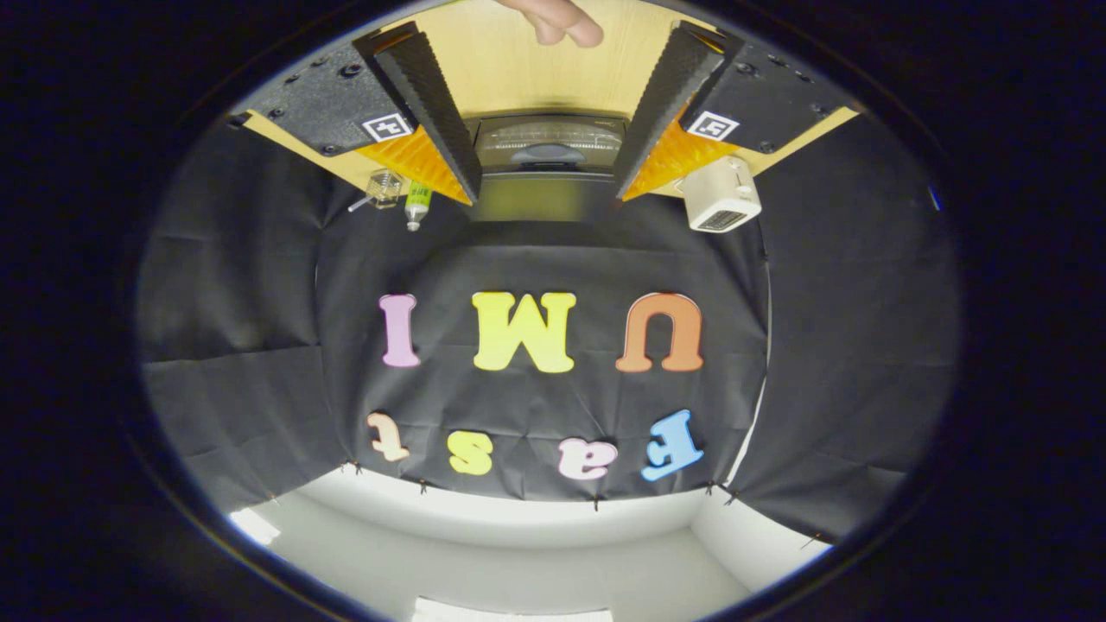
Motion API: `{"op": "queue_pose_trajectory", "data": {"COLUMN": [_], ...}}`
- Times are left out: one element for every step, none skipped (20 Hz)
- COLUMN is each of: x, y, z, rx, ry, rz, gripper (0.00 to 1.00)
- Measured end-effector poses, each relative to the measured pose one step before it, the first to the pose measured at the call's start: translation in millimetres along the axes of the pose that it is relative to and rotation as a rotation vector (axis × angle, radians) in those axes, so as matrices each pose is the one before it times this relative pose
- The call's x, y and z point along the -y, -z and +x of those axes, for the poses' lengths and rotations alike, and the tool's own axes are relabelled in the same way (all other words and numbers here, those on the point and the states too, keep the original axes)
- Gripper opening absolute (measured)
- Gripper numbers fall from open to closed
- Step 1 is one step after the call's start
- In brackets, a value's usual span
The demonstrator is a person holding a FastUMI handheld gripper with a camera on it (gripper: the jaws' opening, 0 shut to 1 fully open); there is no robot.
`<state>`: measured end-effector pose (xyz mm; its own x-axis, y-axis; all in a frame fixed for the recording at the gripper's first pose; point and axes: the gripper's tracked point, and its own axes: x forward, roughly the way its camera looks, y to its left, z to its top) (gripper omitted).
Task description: Open the toaster oven, put the food inside, and close the toaster oven door.
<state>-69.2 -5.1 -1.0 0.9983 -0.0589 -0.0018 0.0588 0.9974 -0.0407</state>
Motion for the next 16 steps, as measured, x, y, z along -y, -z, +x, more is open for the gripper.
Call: {"op": "queue_pose_trajectory", "data": {"x": [1.63,0.10,1.13,-0.26,2.25,1.99,1.14,3.06,5.67,6.66,5.35,2.30,1.00,-0.83,-4.17,-6.90], "y": [-9.64,-10.89,-7.67,-6.06,-2.12,-4.02,-4.76,-6.88,-8.90,-6.71,-8.14,-4.48,-1.32,2.61,2.62,4.80], "z": [-13.05,-11.59,-12.43,-7.98,-6.49,-7.03,-6.51,-6.04,-6.08,-4.12,-4.16,-13.53,-2.37,-3.08,-1.59,-0.16], "rx": [0.02205,0.02520,0.02250,0.01601,0.00297,0.00664,0.00619,0.01117,0.01317,0.01602,0.02513,0.02445,0.01180,0.00667,-0.00274,-0.01184], "ry": [-0.00050,-0.00147,-0.00304,-0.00076,0.00198,-0.00113,-0.00459,-0.00208,0.00936,0.01434,0.01354,0.00748,0.00775,0.00016,-0.01074,-0.01793], "rz": [0.00249,-0.00294,-0.00608,-0.00229,0.00261,0.01913,0.02115,0.01707,0.00575,0.00396,0.00257,-0.00865,-0.01257,-0.00209,0.00309,0.00039], "gripper": [1.00,1.00,1.00,1.00,1.00,1.00,1.00,1.00,1.00,1.00,1.00,1.00,1.00,0.99,0.99,0.99]}}
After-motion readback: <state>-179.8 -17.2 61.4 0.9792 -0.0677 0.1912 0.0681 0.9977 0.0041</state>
